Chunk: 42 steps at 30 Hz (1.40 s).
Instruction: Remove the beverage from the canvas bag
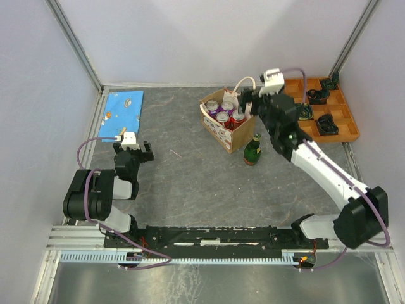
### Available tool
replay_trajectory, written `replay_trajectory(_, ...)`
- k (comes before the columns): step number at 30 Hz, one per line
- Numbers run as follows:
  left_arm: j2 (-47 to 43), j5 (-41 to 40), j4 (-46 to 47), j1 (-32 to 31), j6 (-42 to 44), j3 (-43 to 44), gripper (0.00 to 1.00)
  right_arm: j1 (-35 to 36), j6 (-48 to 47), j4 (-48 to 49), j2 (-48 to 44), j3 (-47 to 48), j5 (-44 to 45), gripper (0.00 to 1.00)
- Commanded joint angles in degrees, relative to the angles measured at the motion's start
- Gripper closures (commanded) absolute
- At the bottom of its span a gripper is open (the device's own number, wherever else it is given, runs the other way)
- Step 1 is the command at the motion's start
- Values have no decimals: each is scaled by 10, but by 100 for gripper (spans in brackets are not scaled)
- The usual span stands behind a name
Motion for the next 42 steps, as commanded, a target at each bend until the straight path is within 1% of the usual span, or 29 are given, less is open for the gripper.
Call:
replay_trajectory(1, -1, 2, 18, 2, -5, 13, 1, 4, -12, -166, 79, 181, -27, 1)
replay_trajectory(2, -1, 2, 18, 2, -5, 13, 1, 4, -12, -199, 101, 236, -35, 1)
replay_trajectory(4, -1, 2, 19, 2, -5, 13, 1, 4, -17, -261, 151, 308, -42, 5)
replay_trajectory(6, -2, 2, 18, 2, -5, 13, 1, 3, -25, -325, 190, 370, -51, 11)
replay_trajectory(7, -2, 2, 18, 2, -5, 13, 1, 3, -28, -351, 206, 397, -56, 15)
replay_trajectory(9, -2, 2, 18, 3, -5, 13, 1, 4, -35, -389, 232, 430, -68, 22)
replay_trajectory(14, -2, 2, 18, 2, -5, 13, 1, 4, -53, -463, 282, 481, -88, 28)
replay_trajectory(18, -2, 2, 18, 2, -5, 13, 1, 3, -73, -515, 316, 508, -81, 27)
replay_trajectory(26, -1, 2, 18, 2, -5, 13, 1, -3, -87, -556, 363, 525, -75, 26)
replay_trajectory(30, -2, 2, 18, 2, -5, 13, 1, -21, -75, -562, 381, 529, -103, 25)
replay_trajectory(36, -1, 2, 18, 2, -5, 13, 1, -52, -57, -562, 406, 540, -165, 19)
replay_trajectory(42, -1, 2, 18, 2, -5, 13, 1, -60, -62, -572, 426, 551, -180, 18)
